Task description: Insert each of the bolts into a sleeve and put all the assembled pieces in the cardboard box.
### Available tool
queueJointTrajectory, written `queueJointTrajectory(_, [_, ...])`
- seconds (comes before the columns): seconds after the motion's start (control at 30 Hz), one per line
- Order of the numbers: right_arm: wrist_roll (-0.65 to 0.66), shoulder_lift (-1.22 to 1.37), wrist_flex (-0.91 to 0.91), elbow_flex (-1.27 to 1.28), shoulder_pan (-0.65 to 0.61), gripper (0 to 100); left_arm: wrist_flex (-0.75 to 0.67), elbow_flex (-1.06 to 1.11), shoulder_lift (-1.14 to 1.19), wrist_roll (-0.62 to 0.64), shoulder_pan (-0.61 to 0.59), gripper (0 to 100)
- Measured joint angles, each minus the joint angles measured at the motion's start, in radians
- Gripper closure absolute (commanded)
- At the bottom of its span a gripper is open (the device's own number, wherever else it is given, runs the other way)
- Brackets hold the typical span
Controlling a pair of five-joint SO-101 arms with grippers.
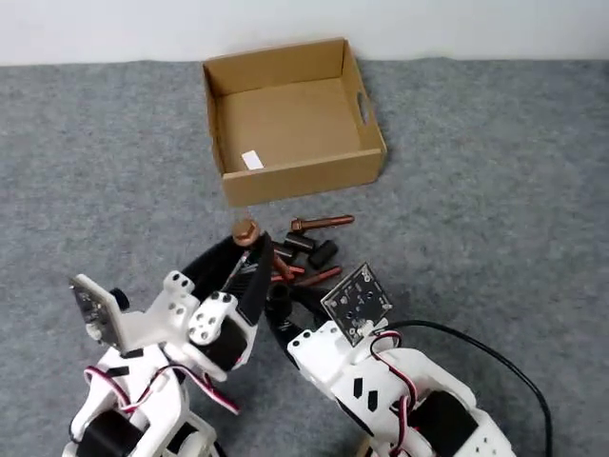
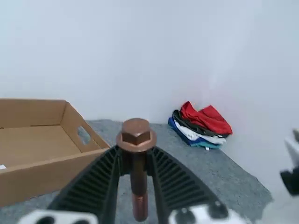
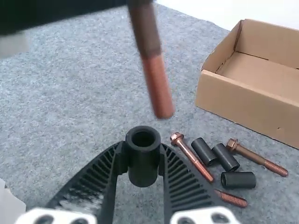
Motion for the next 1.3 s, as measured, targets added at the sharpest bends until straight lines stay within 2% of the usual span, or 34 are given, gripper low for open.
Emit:
queueJointTrajectory(0.2, [0.044, 0.000, 0.000, 0.000, 0.000, 99.1, 0.095, 0.000, -0.049, -0.021, 0.011, 99])
queueJointTrajectory(0.4, [0.069, 0.000, 0.000, 0.000, 0.000, 99.1, 0.100, 0.008, -0.066, -0.061, 0.011, 99])
queueJointTrajectory(0.77, [0.072, 0.002, 0.000, 0.000, 0.000, 99.1, 0.103, 0.029, -0.066, -0.063, 0.011, 99])
queueJointTrajectory(1.1, [0.089, 0.002, 0.000, 0.000, -0.002, 99.1, 0.196, 0.028, -0.069, -0.068, 0.009, 99])
queueJointTrajectory(1.3, [0.141, 0.002, 0.000, 0.000, -0.002, 99.1, 0.210, 0.087, -0.069, -0.173, 0.018, 99])
